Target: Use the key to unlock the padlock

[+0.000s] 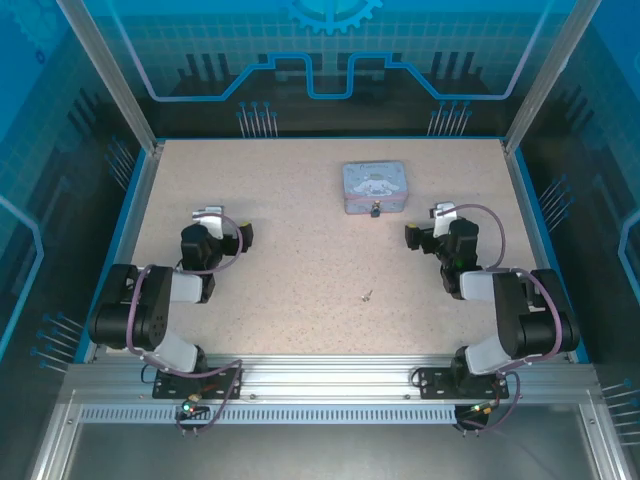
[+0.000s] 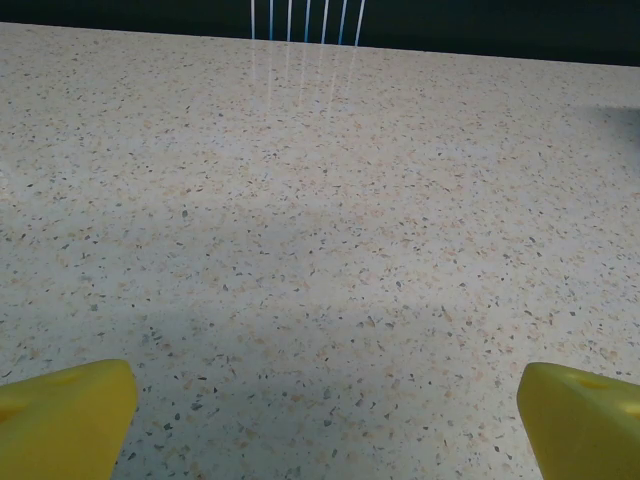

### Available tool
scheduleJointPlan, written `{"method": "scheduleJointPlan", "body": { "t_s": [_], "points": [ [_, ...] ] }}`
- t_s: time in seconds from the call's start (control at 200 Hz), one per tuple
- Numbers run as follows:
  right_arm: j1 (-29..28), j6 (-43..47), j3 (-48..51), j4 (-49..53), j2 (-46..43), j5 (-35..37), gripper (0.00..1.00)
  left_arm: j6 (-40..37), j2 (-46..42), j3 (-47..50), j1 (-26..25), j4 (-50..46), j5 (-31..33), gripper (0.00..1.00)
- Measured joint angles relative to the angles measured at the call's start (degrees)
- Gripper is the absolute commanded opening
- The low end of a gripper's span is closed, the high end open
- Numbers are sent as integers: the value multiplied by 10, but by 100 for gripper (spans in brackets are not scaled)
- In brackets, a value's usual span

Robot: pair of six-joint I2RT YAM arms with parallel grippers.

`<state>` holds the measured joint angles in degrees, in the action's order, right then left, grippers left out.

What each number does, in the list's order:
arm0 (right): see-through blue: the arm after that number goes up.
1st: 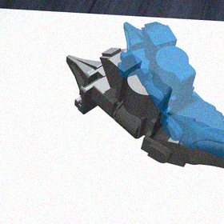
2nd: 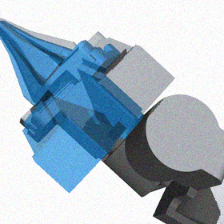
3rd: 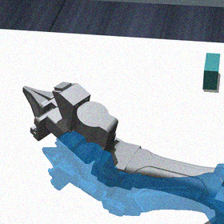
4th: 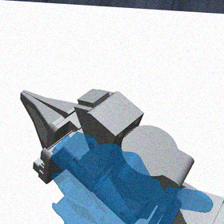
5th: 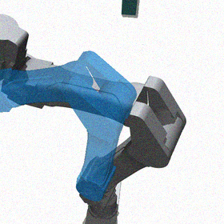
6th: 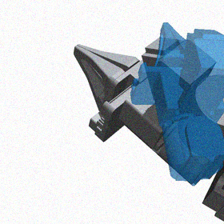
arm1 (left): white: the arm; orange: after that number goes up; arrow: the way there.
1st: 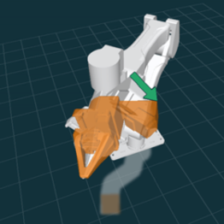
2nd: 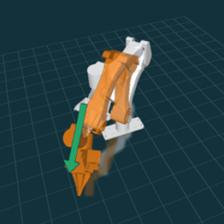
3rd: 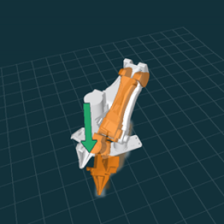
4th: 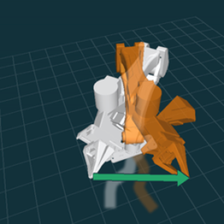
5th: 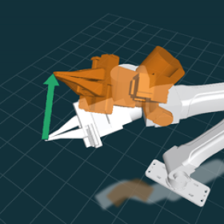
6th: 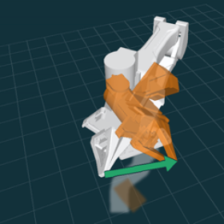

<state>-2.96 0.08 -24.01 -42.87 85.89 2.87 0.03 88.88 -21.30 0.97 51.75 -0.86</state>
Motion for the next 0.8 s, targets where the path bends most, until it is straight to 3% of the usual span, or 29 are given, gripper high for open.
{"method": "scheduleJointPlan", "body": {
  "t_s": [0.58,0.685,0.795],
  "points": [
    [1,-1,0,2,0,-6,100,0,0,0,0,0,0,99],
    [10,-14,-10,50,-20,-1,100,0,-11,0,0,-16,1,99],
    [31,-41,-38,140,-87,-2,100,3,-89,-9,0,-98,13,99]
  ]
}}
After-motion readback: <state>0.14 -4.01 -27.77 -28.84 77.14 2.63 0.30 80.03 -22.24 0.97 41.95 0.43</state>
